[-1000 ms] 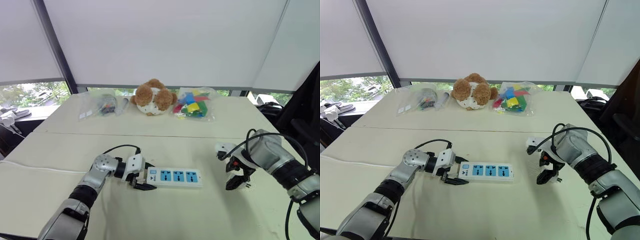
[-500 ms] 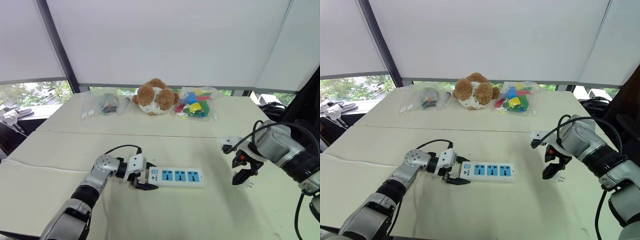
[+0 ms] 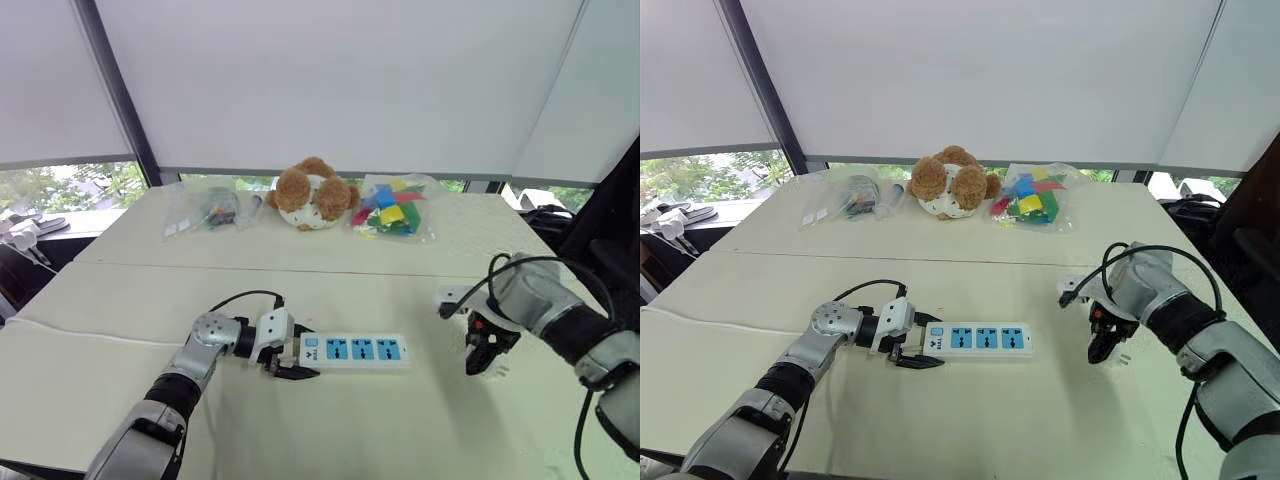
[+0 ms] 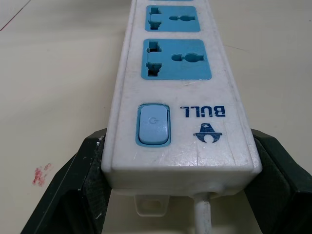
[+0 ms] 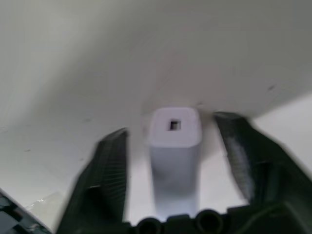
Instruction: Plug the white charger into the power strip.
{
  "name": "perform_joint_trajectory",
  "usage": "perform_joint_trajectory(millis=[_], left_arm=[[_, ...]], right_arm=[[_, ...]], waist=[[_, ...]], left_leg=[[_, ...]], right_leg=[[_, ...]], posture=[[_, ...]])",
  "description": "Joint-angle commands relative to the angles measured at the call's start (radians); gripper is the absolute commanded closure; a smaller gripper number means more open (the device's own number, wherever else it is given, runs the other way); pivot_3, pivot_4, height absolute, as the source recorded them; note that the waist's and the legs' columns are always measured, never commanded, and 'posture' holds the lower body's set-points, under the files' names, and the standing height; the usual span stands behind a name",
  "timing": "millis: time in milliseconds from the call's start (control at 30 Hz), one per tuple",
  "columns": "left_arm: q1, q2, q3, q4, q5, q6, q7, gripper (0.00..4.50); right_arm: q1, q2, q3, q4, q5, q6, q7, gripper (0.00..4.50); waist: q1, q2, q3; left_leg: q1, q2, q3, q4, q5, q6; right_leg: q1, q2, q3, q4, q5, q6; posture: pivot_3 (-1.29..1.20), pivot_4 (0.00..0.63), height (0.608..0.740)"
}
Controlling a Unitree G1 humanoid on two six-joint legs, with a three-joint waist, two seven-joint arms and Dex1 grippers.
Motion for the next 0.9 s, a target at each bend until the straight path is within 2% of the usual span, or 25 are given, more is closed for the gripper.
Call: perform_joint_trajectory(millis=[33,233,300,367,467,533,700,800,900], left_arm=[[0.040,-0.014,-0.038,0.031,0.071,0.020,0.047,1.46],[0.026,-0.002,-0.035,0.018,0.066,0.025,0.034,1.46],[0.006,0.007,-0.037,0.029,0.064,0.019,0.007,1.46],[-0.026,0.013,-0.039,0.048,0.054,0.022,-0.044,1.46],[-0.085,0.015,-0.034,0.093,0.041,0.019,-0.114,1.46],[-0.130,0.008,-0.019,0.139,0.031,0.018,-0.141,1.46],[-0.248,-0.006,0.045,0.259,-0.030,0.069,-0.234,1.46],[-0.296,-0.001,0.061,0.292,-0.027,0.084,-0.275,1.46],[-0.326,0.009,0.067,0.323,-0.014,0.082,-0.303,1.46]], right_arm=[[-0.012,0.011,-0.020,0.022,-0.027,-0.010,0.010,3.66],[-0.036,0.017,-0.067,0.029,-0.017,-0.016,0.014,3.72],[-0.061,0.015,-0.118,0.037,0.008,-0.093,-0.003,3.72],[-0.091,0.010,-0.209,0.012,0.110,-0.143,0.014,3.72],[-0.066,0.049,-0.485,-0.090,0.378,-0.202,0.019,3.72],[-0.010,0.075,-0.633,-0.175,0.486,-0.181,-0.026,3.72],[0.183,0.178,-0.886,-0.350,0.662,-0.069,-0.247,3.72],[0.319,0.265,-1.011,-0.408,0.783,-0.079,-0.316,3.72],[0.444,0.360,-1.081,-0.441,0.858,-0.106,-0.398,3.72]], waist=[[0.000,0.000,0.000],[0.000,0.000,0.000],[-0.001,0.000,0.000],[-0.005,0.002,0.001],[-0.008,0.002,0.001],[-0.007,0.001,0.002],[-0.006,-0.005,0.004],[-0.011,-0.005,0.007],[-0.013,-0.004,0.008]], left_leg=[[0.000,0.000,0.000,0.000,0.000,0.000],[0.000,0.000,0.000,0.000,0.000,0.000],[0.000,0.000,0.000,0.000,0.000,0.000],[-0.002,0.000,0.000,0.000,0.000,0.000],[-0.006,0.000,0.000,-0.001,0.000,0.000],[-0.007,0.001,-0.001,-0.002,0.000,0.000],[-0.013,0.001,-0.006,-0.002,0.000,0.000],[-0.013,0.001,-0.006,-0.002,0.000,0.000],[-0.013,0.001,-0.006,-0.003,0.000,0.000]], right_leg=[[0.000,0.000,0.000,0.000,0.000,0.000],[0.000,0.000,0.000,0.000,0.000,0.000],[0.000,0.000,0.000,0.000,0.000,0.000],[-0.002,0.000,0.000,0.000,0.000,0.001],[-0.006,0.001,0.000,0.001,0.002,0.003],[-0.008,0.002,0.000,0.001,0.002,0.004],[-0.011,0.003,-0.004,0.000,0.002,0.004],[-0.013,0.003,-0.004,0.001,0.002,0.004],[-0.013,0.003,-0.004,0.002,0.002,0.004]], posture=[[0.00,0.150,0.739],[0.00,0.150,0.739],[0.00,0.150,0.739],[0.00,0.150,0.739],[0.00,0.150,0.739],[0.00,0.150,0.739],[0.00,0.150,0.739],[0.00,0.150,0.739],[0.00,0.150,0.739]])
